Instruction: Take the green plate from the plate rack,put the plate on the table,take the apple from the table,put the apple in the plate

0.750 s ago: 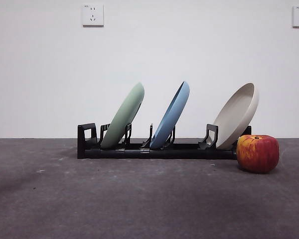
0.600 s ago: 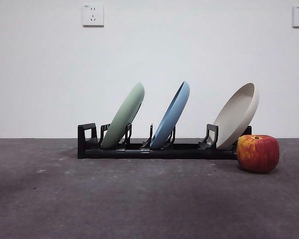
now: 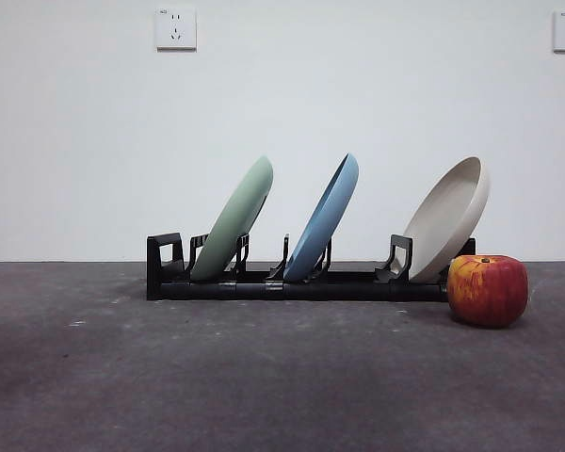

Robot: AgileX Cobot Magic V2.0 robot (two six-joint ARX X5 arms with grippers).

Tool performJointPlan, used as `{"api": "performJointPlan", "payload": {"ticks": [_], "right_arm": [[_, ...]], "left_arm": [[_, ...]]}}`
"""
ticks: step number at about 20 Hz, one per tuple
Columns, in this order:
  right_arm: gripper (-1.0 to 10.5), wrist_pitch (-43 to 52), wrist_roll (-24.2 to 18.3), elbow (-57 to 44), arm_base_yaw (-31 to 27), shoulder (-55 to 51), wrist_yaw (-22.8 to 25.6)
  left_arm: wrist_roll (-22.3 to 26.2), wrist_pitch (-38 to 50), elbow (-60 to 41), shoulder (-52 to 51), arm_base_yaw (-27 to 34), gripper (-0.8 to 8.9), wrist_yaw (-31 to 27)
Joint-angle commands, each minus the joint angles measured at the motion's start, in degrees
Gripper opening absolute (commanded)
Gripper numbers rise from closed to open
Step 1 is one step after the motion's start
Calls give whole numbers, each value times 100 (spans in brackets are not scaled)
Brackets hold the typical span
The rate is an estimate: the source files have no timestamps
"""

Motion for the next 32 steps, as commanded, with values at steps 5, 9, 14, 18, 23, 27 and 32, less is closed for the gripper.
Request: {"api": "performJointPlan", "payload": {"ticks": [5, 9, 14, 18, 23, 27, 32], "right_arm": [[127, -205, -337, 28, 20, 151, 4], [728, -205, -107, 28, 20, 151, 20], [724, -205, -92, 28, 20, 190, 20], [724, -205, -81, 28, 20, 227, 20], [724, -205, -50, 28, 20, 321, 17], [724, -208, -48, 28, 20, 389, 17], [724, -210, -48, 28, 20, 450, 17]], "left_arm": [[577, -247, 66, 9, 2, 72, -22], [450, -201, 70, 9, 2, 605, -28], [446, -57, 76, 61, 2, 603, -35], [264, 518, 76, 328, -42, 603, -94], [103, 1845, 356, 1287, -527, 603, -859], [155, 2662, 1014, 2621, -1034, 603, -1526], [739, 3080, 2243, 4570, -1637, 602, -2332]]}}
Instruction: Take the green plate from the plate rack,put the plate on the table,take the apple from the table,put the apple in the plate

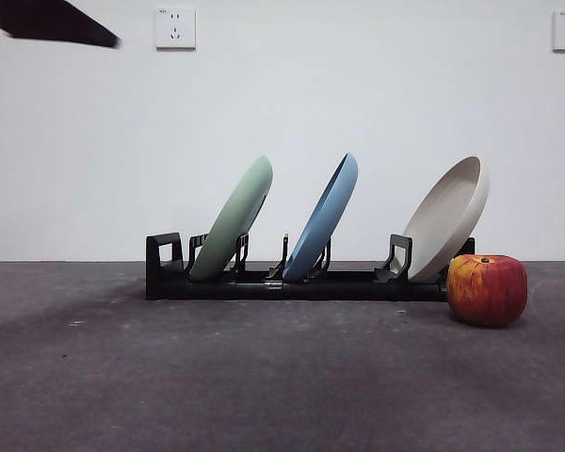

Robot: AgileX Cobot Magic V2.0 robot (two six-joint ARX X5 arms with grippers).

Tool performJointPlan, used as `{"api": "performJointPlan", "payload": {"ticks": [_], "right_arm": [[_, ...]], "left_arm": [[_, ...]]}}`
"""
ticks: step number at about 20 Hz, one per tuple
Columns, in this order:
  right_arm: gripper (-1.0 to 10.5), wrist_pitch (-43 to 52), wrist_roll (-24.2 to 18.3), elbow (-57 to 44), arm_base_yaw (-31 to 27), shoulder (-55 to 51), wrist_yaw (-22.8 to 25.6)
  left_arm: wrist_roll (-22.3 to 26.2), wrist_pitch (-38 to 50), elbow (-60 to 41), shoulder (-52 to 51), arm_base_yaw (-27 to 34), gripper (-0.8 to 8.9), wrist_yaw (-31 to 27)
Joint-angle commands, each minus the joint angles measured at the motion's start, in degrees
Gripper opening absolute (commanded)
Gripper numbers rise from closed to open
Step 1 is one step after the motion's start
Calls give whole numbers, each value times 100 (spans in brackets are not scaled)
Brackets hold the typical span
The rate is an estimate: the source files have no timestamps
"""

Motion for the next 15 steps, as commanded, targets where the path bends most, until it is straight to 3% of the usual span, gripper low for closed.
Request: {"api": "performJointPlan", "payload": {"ticks": [1, 8, 15], "right_arm": [[724, 13, 37, 9, 20, 11, -2], [724, 11, 42, 9, 20, 50, 0], [722, -9, 98, 7, 20, 48, 0]], "left_arm": [[466, 101, 516, 820, -214, 602, -442], [957, 435, 1956, 2940, -599, 601, -1001], [1001, 702, 2557, 4120, -789, 594, -1128]]}}
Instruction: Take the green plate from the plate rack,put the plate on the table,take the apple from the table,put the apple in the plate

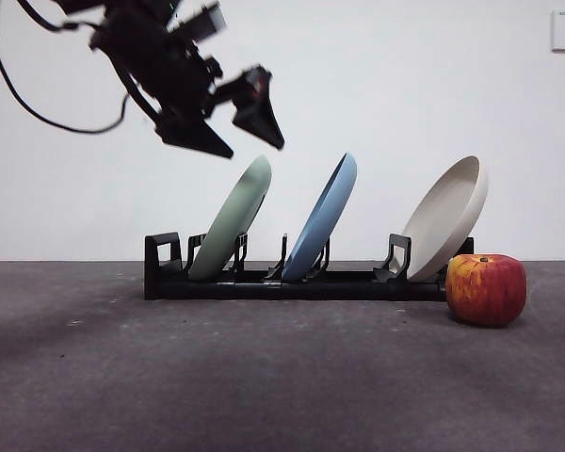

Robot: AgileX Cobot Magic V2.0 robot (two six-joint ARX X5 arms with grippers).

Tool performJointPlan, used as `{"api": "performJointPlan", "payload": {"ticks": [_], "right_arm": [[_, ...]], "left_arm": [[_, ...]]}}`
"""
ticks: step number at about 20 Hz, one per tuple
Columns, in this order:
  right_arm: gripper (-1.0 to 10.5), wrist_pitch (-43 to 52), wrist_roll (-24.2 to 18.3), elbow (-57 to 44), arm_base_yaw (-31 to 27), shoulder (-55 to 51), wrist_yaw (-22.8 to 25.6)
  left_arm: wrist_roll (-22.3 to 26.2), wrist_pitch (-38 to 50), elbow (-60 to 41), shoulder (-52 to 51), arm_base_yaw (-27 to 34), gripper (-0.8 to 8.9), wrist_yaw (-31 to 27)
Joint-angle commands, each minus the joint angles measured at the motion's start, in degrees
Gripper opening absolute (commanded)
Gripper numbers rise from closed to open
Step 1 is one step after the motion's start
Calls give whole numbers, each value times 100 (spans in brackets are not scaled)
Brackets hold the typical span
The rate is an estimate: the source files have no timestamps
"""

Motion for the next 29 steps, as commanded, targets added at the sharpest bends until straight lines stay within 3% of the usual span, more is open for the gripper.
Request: {"api": "performJointPlan", "payload": {"ticks": [1, 2, 6, 9, 11, 22, 29], "right_arm": [[721, -9, 42, 9, 20, -9, 0], [721, -9, 42, 9, 20, -9, 0], [721, -9, 39, 9, 20, -9, 0], [721, -9, 39, 9, 20, -9, 0], [721, -9, 39, 7, 20, -9, 0], [721, -9, 35, 9, 20, -9, -2], [721, -4, 17, 7, 20, -9, -2]], "left_arm": [[72, 120, 22, 256, -52, 592, -15], [72, 127, 22, 328, -74, 582, -15], [74, 146, 22, 422, -125, 339, -17], [68, 157, 22, 422, -122, 67, -4], [61, 120, 22, 422, -122, -9, 2], [37, 157, 85, 396, -122, -8, 28], [-114, 177, 92, -304, -118, -8, 31]]}}
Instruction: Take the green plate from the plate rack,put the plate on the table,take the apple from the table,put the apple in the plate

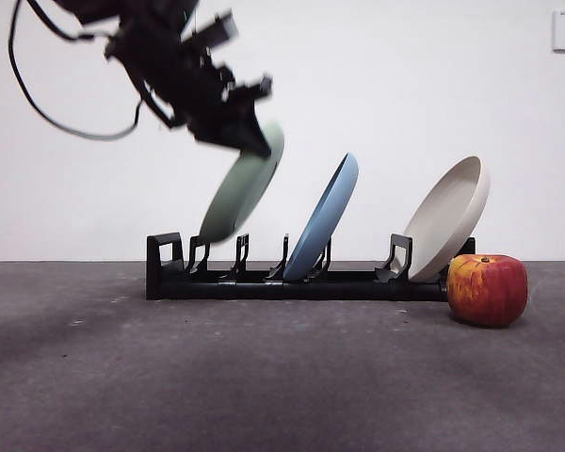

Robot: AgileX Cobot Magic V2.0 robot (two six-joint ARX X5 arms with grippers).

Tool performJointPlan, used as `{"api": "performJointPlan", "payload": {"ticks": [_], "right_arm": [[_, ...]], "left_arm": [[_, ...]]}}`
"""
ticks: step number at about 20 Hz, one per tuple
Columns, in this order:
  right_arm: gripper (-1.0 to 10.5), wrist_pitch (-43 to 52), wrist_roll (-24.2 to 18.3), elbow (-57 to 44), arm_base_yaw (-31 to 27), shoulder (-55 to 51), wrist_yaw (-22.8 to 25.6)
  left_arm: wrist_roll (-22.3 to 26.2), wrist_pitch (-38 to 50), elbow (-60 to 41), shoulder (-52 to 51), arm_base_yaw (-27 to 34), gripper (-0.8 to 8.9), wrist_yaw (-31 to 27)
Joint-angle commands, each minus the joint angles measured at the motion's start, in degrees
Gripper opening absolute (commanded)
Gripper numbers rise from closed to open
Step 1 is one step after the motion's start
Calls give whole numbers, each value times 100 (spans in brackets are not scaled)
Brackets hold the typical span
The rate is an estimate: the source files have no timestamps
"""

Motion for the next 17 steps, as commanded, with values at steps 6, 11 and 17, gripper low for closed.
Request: {"api": "performJointPlan", "payload": {"ticks": [6, 11, 17], "right_arm": [[721, 0, 17, 9, 20, -7, -2], [721, 2, 20, 7, 20, -7, -2], [721, 42, 20, 9, 20, -4, -4]], "left_arm": [[197, -1370, 42, -1526, -179, -8, 166], [1071, -3477, 39, -2649, -852, -6, -734], [1233, -4312, -439, -2745, -2116, -5, -1952]]}}
